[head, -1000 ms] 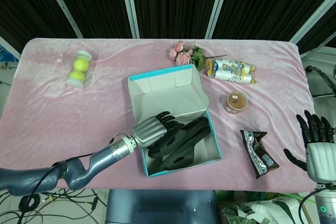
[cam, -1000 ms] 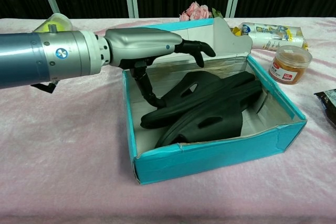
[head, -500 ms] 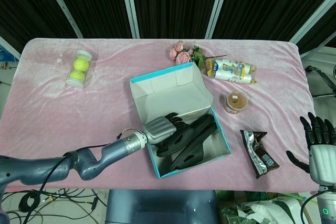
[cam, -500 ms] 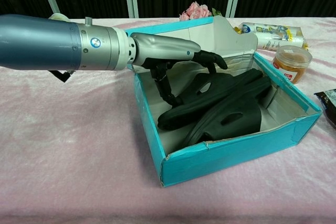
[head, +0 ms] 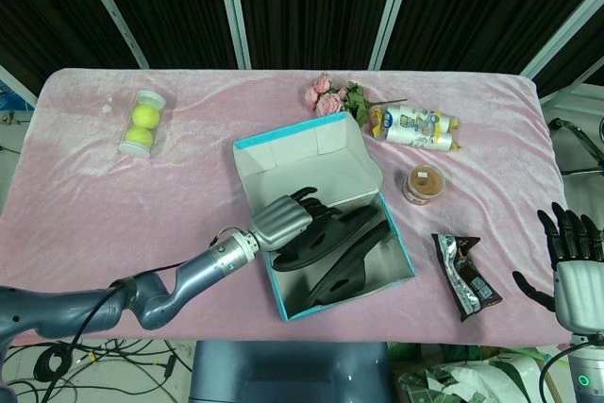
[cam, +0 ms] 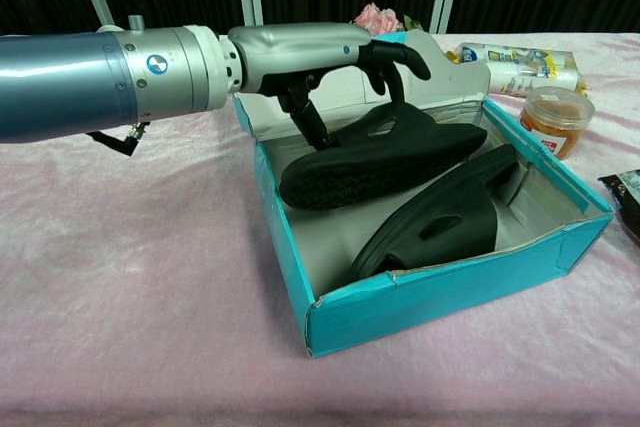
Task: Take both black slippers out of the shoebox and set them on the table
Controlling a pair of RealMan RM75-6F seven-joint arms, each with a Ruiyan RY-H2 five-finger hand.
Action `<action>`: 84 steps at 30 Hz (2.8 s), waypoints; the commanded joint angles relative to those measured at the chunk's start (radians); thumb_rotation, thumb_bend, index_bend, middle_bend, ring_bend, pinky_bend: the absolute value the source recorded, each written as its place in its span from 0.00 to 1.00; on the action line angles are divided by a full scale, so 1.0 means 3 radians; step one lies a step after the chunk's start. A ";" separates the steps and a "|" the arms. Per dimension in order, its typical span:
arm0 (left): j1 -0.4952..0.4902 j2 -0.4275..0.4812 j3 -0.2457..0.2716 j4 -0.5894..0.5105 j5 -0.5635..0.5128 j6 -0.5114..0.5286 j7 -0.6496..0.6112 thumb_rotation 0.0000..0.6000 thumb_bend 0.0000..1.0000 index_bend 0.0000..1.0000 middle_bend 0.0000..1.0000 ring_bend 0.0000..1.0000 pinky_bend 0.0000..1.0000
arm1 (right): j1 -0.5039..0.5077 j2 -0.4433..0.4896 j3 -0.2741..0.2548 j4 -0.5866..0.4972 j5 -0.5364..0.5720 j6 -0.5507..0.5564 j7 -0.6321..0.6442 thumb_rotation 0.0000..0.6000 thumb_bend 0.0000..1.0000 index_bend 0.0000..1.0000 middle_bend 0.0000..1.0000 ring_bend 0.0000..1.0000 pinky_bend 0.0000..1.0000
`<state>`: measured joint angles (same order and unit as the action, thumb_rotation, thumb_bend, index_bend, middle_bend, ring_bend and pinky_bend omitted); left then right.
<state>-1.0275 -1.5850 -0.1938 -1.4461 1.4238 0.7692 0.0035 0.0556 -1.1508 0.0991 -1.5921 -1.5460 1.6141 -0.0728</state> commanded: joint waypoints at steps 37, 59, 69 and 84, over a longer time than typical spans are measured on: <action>0.1130 0.0977 0.0320 -0.0516 0.0403 0.1828 0.0038 1.00 0.38 0.15 0.35 0.19 0.09 | 0.0153 -0.0046 0.0093 0.0182 0.0059 -0.0211 0.0199 1.00 0.09 0.00 0.00 0.00 0.05; 0.1542 0.0769 0.0458 0.0063 -0.0583 0.1344 0.1050 1.00 0.07 0.11 0.29 0.17 0.07 | 0.0327 -0.0094 0.0069 0.0128 -0.0008 -0.0395 0.0068 1.00 0.09 0.00 0.00 0.00 0.05; 0.1640 0.0951 0.0517 -0.0293 -0.0444 0.1346 0.1000 1.00 0.00 0.00 0.06 0.00 0.00 | 0.0426 -0.0010 0.0070 0.0061 -0.0128 -0.0442 0.0052 1.00 0.00 0.00 0.00 0.00 0.05; 0.2213 0.1410 0.0720 -0.0657 0.0421 0.2300 0.0296 1.00 0.00 0.00 0.15 0.07 0.02 | 0.1478 -0.0018 0.0087 0.0078 -0.0855 -0.1403 0.0224 1.00 0.01 0.08 0.04 0.00 0.05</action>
<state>-0.3840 -1.1872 0.0079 -1.6199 1.5334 1.4515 0.1085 0.4582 -1.1436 0.1263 -1.5837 -1.7754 1.2344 -0.0113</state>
